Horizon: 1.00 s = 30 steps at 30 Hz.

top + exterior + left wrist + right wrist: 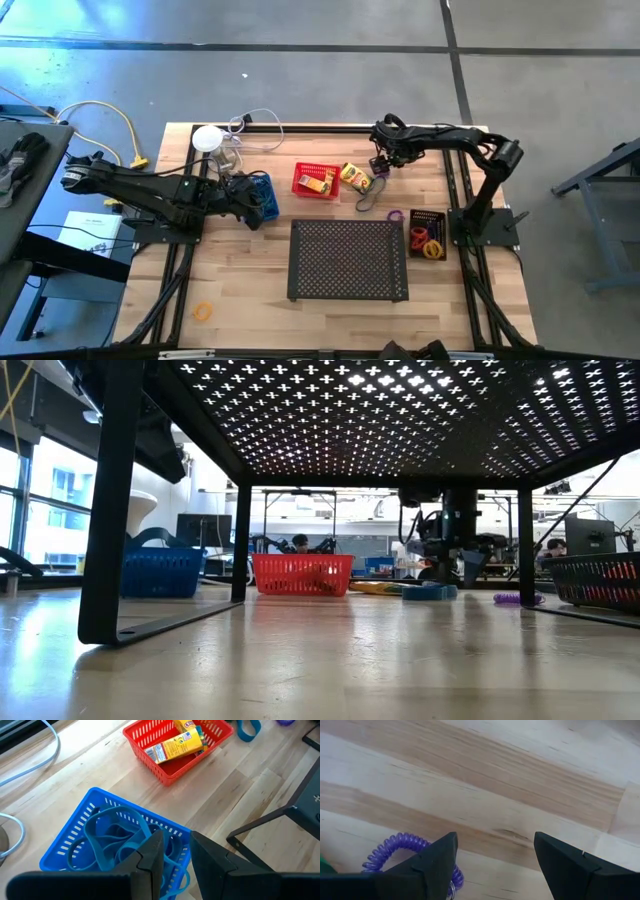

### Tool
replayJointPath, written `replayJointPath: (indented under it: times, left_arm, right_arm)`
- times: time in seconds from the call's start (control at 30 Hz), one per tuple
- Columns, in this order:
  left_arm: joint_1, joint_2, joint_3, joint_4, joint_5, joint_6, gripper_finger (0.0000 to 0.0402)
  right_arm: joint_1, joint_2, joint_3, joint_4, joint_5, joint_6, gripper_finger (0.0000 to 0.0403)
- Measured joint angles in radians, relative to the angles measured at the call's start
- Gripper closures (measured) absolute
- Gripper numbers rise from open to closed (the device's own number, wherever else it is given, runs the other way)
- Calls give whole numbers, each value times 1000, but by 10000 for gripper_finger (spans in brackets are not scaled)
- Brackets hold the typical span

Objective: Pick & Place Office Desk Supplies
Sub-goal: Put the purple spring keychain into the black bin

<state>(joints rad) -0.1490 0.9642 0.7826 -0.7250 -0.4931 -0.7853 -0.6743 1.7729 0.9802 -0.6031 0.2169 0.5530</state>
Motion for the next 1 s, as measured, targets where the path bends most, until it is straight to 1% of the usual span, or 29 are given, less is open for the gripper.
replayJointPath:
  times: [0.1, 0.23, 0.33, 0.43, 0.57, 0.77, 1.0]
  left_arm:
    - [0, 0, 0, 0, 0, 0, 311]
    - [0, 0, 0, 0, 0, 0, 311]
    - [0, 0, 0, 0, 1, 0, 311]
    - [0, 0, 0, 0, 1, 2, 311]
    - [0, 0, 0, -1, 0, 7, 311]
    - [0, 0, 0, -1, 0, 8, 311]
    - [0, 0, 0, -10, 0, 8, 311]
  right_arm:
    - [0, 0, -2, 10, -24, -1, 147]
    - [4, 0, -2, 14, -25, -6, 152]
    - [12, 0, -2, 17, -36, -7, 167]
    - [16, 0, -2, 19, -87, -7, 184]
    - [17, 1, -2, 21, -110, -8, 205]
    - [18, 1, -2, 21, -121, -9, 254]
    - [21, 2, -2, 23, -123, -60, 341]
